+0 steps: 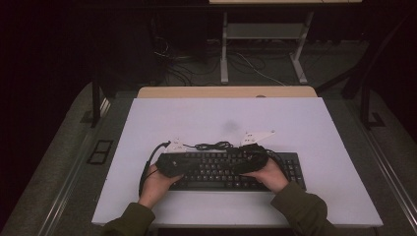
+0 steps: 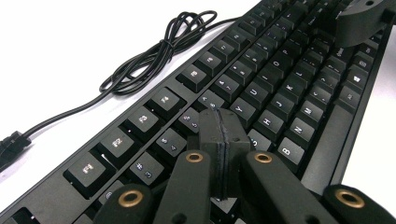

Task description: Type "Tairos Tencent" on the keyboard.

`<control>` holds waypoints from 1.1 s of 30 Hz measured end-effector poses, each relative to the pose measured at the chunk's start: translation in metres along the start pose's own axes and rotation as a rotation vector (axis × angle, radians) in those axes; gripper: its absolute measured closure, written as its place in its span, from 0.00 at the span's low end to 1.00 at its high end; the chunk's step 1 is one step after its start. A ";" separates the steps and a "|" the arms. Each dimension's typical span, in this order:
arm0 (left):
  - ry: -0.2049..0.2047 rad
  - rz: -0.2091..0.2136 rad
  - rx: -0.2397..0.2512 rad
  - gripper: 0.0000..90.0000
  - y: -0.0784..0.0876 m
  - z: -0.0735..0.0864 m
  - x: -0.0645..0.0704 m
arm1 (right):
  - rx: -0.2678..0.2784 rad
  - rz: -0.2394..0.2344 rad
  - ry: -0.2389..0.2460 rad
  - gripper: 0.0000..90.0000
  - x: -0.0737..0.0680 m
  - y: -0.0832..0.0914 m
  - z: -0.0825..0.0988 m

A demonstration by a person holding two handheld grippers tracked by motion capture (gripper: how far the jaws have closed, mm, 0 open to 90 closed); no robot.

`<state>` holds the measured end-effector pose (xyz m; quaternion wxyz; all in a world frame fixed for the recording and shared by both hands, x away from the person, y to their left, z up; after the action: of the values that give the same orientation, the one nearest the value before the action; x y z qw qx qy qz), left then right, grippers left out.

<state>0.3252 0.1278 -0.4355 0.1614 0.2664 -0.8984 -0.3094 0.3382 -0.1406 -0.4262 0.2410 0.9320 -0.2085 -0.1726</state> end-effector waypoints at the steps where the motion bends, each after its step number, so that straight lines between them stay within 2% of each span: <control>1: 0.002 0.001 0.004 0.99 0.000 0.000 0.000 | 0.000 0.000 -0.001 0.39 0.000 0.000 0.000; 7: 0.006 0.006 0.015 0.99 0.004 0.000 0.001 | 0.002 0.003 -0.001 0.39 0.000 0.000 0.000; 17: 0.010 0.002 0.025 0.89 0.010 0.002 0.001 | 0.001 0.003 -0.003 0.39 0.000 0.000 0.000; 28: 0.009 -0.010 0.048 0.66 0.022 0.008 0.002 | 0.002 0.008 -0.005 0.40 0.001 0.001 0.000; 33: -0.007 -0.007 0.054 0.53 0.026 0.011 0.003 | -0.015 0.013 -0.007 0.44 0.001 -0.001 0.001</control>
<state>0.3084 0.1487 -0.4268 0.1500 0.2730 -0.9061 -0.2864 0.3390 -0.1412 -0.4280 0.2485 0.9281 -0.2142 -0.1758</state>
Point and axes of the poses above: each handheld gripper's, and its own axes: y roughly backward along the jaws, z roughly out of its underside, x roughly to its right, the point moved 1 cm from there along -y, roughly forward along the jaws
